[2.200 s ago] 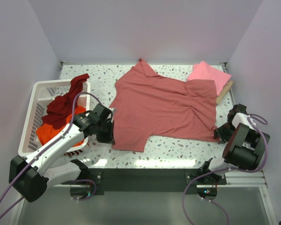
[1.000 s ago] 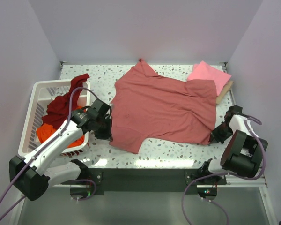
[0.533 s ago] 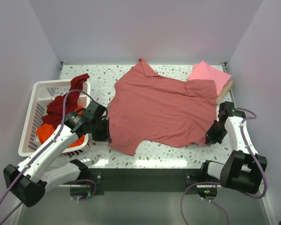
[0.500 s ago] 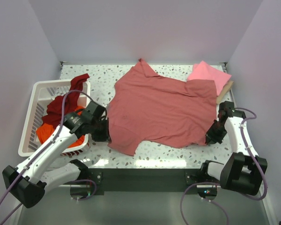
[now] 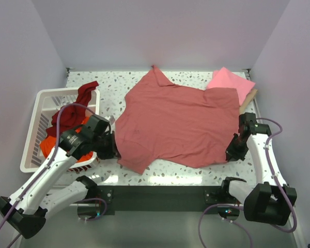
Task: Fold and stack the t-shirts
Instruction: Fold the tshirt
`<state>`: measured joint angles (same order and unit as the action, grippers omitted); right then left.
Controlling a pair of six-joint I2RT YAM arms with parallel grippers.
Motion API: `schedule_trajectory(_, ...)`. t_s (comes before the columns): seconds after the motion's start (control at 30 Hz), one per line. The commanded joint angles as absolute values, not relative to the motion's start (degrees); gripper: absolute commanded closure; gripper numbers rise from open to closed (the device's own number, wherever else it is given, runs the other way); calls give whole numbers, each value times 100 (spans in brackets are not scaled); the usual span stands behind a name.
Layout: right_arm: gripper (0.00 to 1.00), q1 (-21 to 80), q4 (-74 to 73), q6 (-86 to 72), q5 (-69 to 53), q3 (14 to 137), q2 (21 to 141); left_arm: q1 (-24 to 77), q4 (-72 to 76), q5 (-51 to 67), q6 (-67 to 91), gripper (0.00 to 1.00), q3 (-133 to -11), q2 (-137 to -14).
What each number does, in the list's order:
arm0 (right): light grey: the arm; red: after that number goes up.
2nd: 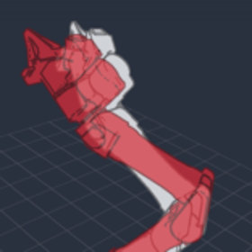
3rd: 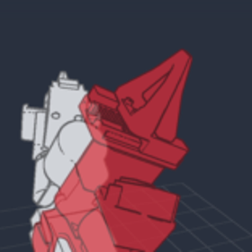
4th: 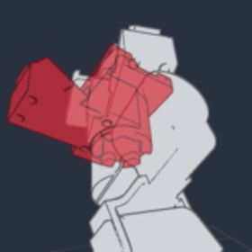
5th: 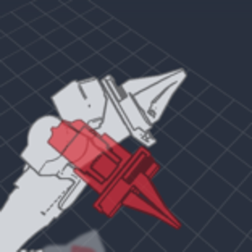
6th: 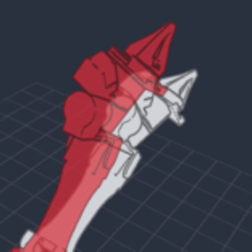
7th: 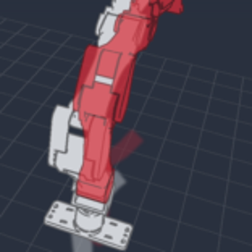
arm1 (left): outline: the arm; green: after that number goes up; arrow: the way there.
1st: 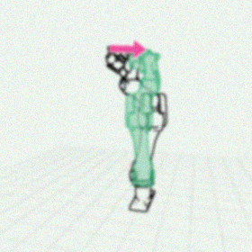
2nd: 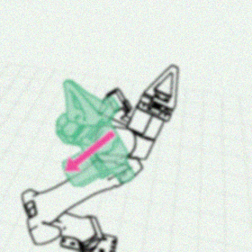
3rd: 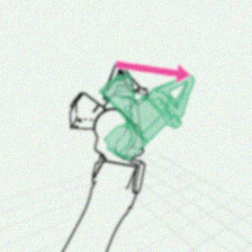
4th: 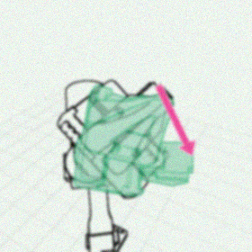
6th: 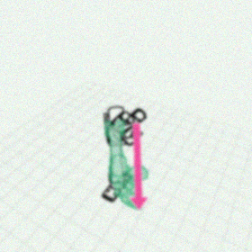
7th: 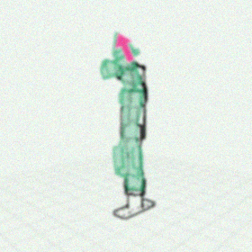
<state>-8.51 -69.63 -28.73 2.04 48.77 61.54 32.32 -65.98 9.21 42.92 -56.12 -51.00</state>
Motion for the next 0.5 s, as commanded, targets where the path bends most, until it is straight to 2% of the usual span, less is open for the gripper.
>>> schedule_trajectory(0.0, 100, -826, -6944, -2734, 176, 5185, 6319, 3191, -6698, 862, 4342, 100, -6003, -5272)
schedule_trajectory(0.1, 100, -835, -6733, -2619, 123, 5422, 6731, 3120, -6146, 949, 4290, 100, -6082, -5518)
schedule_trajectory(0.3, 100, -844, -6153, -2540, 123, 5896, 7644, 2347, -5004, 1511, 3824, 100, -6134, -6432)
schedule_trajectory(0.47, 100, -993, -5845, -2470, 88, 6354, 8384, 2145, -4562, 1661, 3507, 100, -6907, -7564)
